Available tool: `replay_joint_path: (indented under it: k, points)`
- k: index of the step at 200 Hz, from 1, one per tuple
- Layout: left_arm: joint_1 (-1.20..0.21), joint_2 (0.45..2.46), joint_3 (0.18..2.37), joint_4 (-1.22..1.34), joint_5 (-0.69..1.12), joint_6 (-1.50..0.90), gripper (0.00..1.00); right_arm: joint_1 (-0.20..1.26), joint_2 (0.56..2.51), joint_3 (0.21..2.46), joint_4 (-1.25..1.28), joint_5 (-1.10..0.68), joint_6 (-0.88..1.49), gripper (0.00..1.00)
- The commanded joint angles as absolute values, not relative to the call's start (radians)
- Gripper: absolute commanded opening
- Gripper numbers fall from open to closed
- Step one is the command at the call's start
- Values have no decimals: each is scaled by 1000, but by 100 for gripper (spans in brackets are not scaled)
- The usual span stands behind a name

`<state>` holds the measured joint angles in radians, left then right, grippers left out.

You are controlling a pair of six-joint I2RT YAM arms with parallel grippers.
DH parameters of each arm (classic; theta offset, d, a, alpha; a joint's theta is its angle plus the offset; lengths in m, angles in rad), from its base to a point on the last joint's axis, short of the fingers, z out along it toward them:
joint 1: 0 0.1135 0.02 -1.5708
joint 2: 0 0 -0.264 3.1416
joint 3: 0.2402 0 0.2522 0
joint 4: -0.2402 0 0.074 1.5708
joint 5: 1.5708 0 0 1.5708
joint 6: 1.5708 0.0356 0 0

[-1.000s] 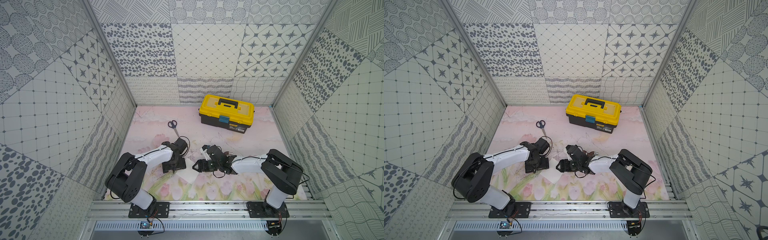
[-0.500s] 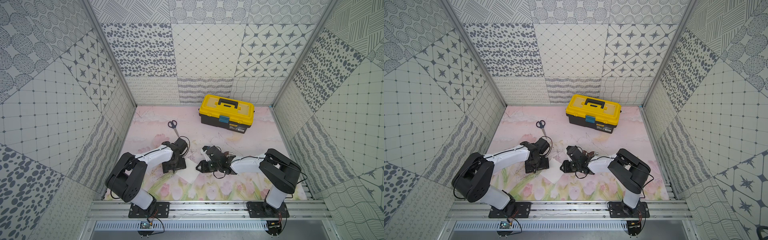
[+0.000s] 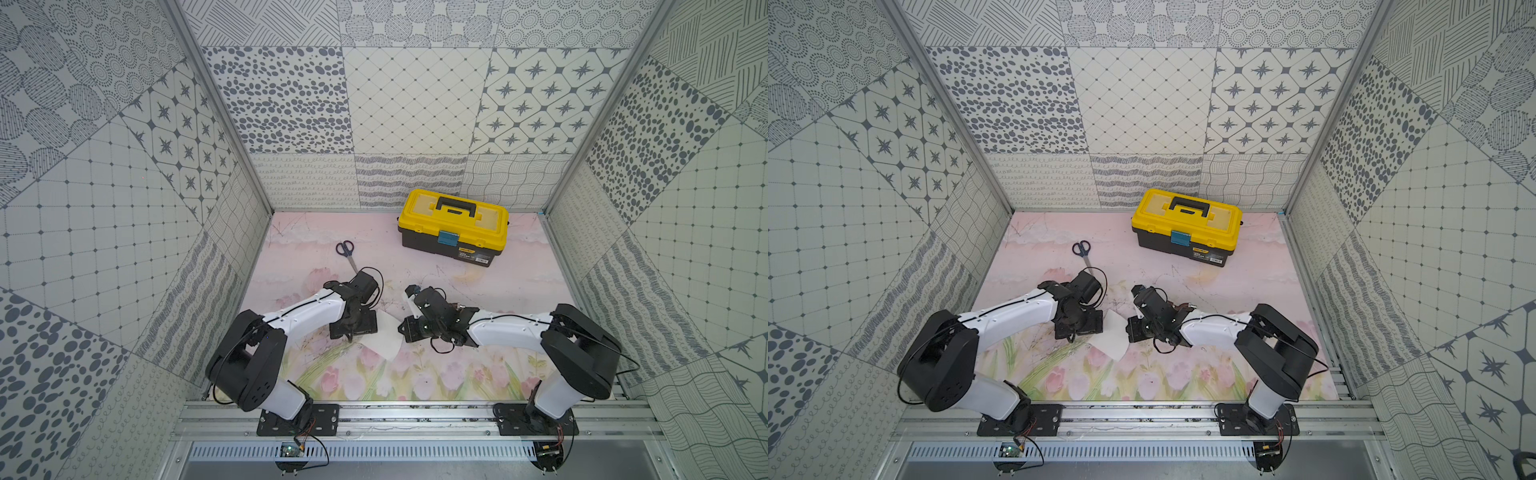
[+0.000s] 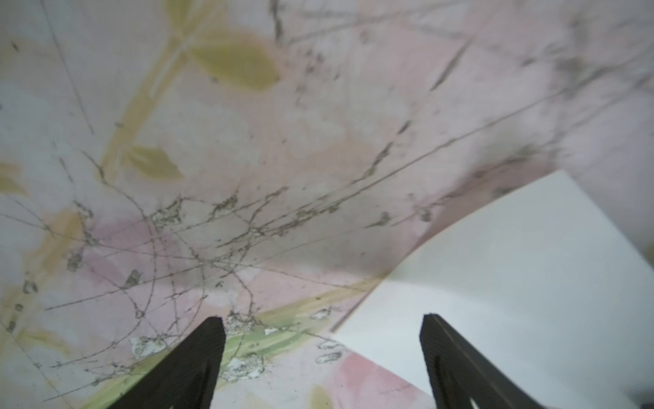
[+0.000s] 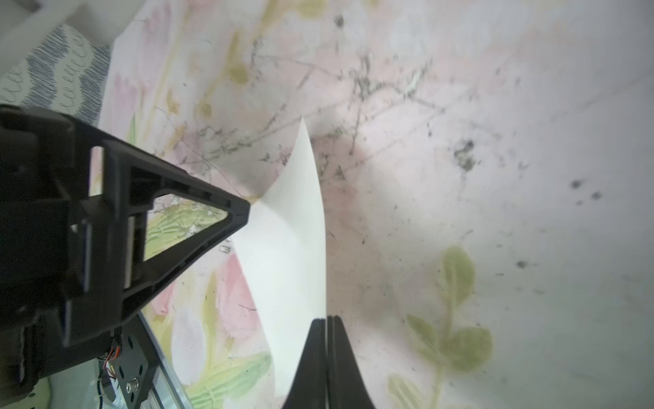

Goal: Fold the square paper along the opposite sides
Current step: Pick up the paper from the center of the board.

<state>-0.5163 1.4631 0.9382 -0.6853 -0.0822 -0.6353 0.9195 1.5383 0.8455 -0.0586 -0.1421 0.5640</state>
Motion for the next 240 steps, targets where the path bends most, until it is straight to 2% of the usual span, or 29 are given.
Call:
replay_joint_path:
  k: [1,31,57,84,126,182,222,240]
  points:
    - [-525,1304,1046,-481,-2,-422,98,895,1367,924,-145,-48,333,0]
    - [-525,1153,1059,-198,196,-278,98,807,1182,1001,-243,-120,190,0]
    - [-523,1066,1054,-83,432,-64,98,719,1078,1102,-328,-232,66,0]
    - [-498,1045,1123,-129,695,82,98,668,1044,1231,-409,-355,-69,0]
    - [-389,1136,1323,-285,1048,168,98,659,1094,1407,-522,-472,-222,0]
    - [-286,1138,1381,-383,1117,270,98,659,1156,1524,-639,-485,-288,0]
    - [-270,1131,1399,-524,1038,367,98,658,1144,1535,-694,-492,-284,0]
    - [-270,1134,1391,-517,1082,366,98,658,1135,1528,-696,-496,-284,0]
